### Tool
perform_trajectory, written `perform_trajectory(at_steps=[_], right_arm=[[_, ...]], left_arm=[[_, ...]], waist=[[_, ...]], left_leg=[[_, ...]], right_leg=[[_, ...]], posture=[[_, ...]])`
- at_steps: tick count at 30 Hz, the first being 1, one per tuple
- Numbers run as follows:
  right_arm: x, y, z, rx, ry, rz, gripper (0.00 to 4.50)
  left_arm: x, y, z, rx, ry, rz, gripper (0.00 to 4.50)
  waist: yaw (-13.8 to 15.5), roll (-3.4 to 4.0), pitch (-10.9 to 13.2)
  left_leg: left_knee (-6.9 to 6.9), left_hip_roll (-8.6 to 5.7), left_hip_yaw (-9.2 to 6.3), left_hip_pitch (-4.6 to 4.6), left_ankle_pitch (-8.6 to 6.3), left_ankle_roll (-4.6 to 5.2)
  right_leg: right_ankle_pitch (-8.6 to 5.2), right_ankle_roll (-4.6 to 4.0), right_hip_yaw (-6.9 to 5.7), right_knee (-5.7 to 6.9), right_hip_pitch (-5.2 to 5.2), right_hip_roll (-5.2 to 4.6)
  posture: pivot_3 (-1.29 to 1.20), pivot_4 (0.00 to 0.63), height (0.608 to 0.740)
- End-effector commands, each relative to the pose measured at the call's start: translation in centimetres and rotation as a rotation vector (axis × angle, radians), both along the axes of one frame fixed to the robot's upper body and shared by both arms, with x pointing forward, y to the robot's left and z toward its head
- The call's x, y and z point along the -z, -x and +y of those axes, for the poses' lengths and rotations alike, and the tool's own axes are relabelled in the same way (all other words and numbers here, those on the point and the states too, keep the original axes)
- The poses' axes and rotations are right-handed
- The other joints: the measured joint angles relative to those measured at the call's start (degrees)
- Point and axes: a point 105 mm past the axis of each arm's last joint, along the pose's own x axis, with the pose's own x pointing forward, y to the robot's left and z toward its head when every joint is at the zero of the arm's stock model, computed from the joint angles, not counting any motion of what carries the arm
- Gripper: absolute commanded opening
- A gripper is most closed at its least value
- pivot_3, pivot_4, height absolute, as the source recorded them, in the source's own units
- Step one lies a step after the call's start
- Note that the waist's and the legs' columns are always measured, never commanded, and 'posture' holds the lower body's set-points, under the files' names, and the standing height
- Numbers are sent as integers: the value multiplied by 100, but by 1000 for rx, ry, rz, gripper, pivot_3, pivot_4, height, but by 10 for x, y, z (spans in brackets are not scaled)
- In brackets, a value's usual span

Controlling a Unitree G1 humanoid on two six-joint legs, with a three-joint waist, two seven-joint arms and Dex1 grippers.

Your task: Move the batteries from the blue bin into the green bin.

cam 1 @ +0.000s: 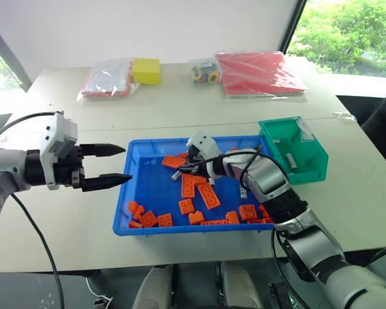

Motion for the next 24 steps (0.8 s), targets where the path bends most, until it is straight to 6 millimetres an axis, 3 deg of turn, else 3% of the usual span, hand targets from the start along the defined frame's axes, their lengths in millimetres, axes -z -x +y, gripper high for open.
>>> perform_trajectory(at_steps=[1,6,11,14,16,21,24], right_arm=[[-29,7,14,-50,-74,-70,1164],[-37,24,42,-113,-123,-61,1164],[-18,38,69,-156,-113,-10,1164],[-14,37,72,-148,-93,-9,2688],[-24,30,66,-158,-74,-54,3715],[-46,15,50,-225,-16,-134,3715],[-45,11,38,-339,101,-158,3715]], left_arm=[[-13,-1,0,0,-11,-48,3913],[-13,-4,-2,5,-9,-51,3913],[-15,-7,-5,16,-5,-60,3913],[-15,-7,-5,18,-4,-62,3913],[-16,-7,-5,18,-4,-62,3913],[-15,-8,-5,19,-2,-64,3913],[-15,-9,-6,21,6,-72,3913]], waist=[[-4,0,0],[-14,0,0],[-8,0,0],[-3,0,0],[5,0,0],[-5,0,0],[-8,0,0]], left_leg=[[0,0,0,0,0,0],[-1,3,0,1,0,0],[-1,4,0,1,0,-1],[0,4,0,1,0,-1],[0,3,0,1,1,-3],[0,4,0,1,2,-4],[0,5,1,1,2,-4]], right_leg=[[0,0,0,0,-1,0],[0,0,1,2,-2,4],[1,-2,1,3,-3,6],[1,-2,2,3,-3,5],[2,-3,2,2,-3,6],[3,-4,2,3,-3,7],[3,-4,1,3,-4,9]], posture=[[0,150,735],[0,150,735],[0,150,735],[0,150,735],[0,150,735],[0,150,735],[0,150,735]])
